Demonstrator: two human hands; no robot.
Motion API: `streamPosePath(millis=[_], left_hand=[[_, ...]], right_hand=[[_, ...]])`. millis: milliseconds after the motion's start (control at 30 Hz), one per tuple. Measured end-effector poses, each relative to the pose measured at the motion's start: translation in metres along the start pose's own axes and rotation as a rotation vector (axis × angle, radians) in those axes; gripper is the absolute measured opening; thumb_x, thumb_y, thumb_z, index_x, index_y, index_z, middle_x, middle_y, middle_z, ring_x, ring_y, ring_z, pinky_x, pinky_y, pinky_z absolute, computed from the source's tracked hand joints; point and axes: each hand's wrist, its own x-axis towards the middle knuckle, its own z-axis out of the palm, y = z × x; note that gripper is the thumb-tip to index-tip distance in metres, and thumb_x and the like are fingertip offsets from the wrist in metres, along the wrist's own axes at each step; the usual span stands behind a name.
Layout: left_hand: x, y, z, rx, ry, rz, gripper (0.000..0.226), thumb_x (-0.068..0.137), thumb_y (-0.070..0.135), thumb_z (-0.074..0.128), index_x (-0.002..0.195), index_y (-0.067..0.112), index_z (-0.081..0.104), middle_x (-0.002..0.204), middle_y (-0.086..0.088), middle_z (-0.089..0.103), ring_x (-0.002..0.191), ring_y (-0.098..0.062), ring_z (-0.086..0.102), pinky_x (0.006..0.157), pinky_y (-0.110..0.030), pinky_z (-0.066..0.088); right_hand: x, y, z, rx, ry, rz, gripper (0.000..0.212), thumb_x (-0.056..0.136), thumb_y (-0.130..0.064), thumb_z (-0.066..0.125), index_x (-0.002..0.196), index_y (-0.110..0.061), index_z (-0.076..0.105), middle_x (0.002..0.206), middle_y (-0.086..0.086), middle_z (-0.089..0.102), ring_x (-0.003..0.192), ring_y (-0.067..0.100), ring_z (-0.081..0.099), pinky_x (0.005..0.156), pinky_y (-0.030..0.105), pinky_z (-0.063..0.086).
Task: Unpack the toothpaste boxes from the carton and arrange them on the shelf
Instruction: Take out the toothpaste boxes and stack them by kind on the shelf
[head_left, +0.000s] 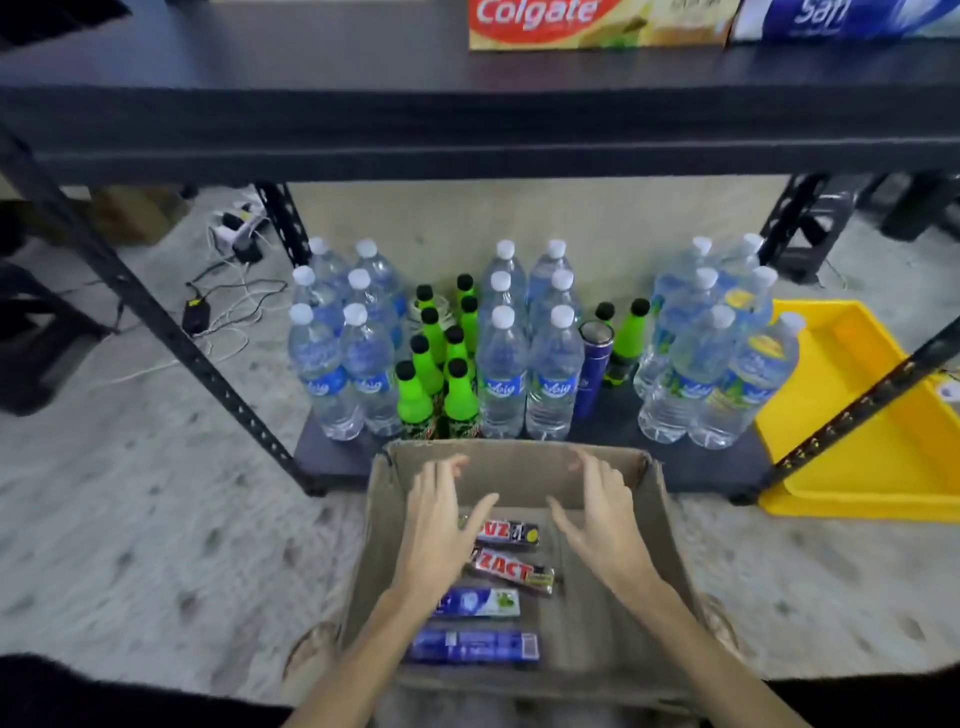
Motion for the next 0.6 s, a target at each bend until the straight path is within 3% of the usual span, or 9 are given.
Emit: streamPosePath(millis=[167, 333, 600], left_hand=[[-0.016, -0.071, 0.036, 0.187, -0.262, -0.087, 0.046, 0.095, 0.048, 0.06, 0.129, 0.018, 0.049, 0.123, -0.002, 0.051, 0.114, -0.023, 0.053, 0.095, -0.039, 0.044], [-0.014, -0.108, 0.061, 0.311, -0.468, -0.167, 0.048, 0.093, 0.033, 0.068, 0.133, 0.017, 0.046, 0.128, -0.008, 0.05, 0.114, -0.028, 0.055, 0.096, -0.039, 0.044], [0.025, -0.134, 0.107, 0.355, -0.608, -0.074, 0.048, 0.096, 0.035, 0.063, 0.139, 0.019, 0.046, 0.138, -0.009, 0.049, 0.123, -0.031, 0.05, 0.102, -0.045, 0.04]], right_hand=[[-0.016, 0.04, 0.055, -0.092, -0.207, 0.096, 0.069, 0.086, -0.028, 0.072, 0.147, -0.019, 0.04, 0.121, 0.003, 0.056, 0.11, 0.026, 0.053, 0.092, 0.04, 0.042], [-0.034, 0.071, 0.098, -0.192, -0.425, 0.128, 0.065, 0.088, -0.042, 0.069, 0.142, -0.022, 0.04, 0.136, 0.004, 0.054, 0.121, 0.026, 0.048, 0.094, 0.039, 0.038], [-0.044, 0.1, 0.141, -0.179, -0.517, 0.244, 0.05, 0.091, -0.043, 0.064, 0.136, -0.036, 0.045, 0.143, 0.0, 0.053, 0.127, 0.025, 0.046, 0.103, 0.043, 0.035]])
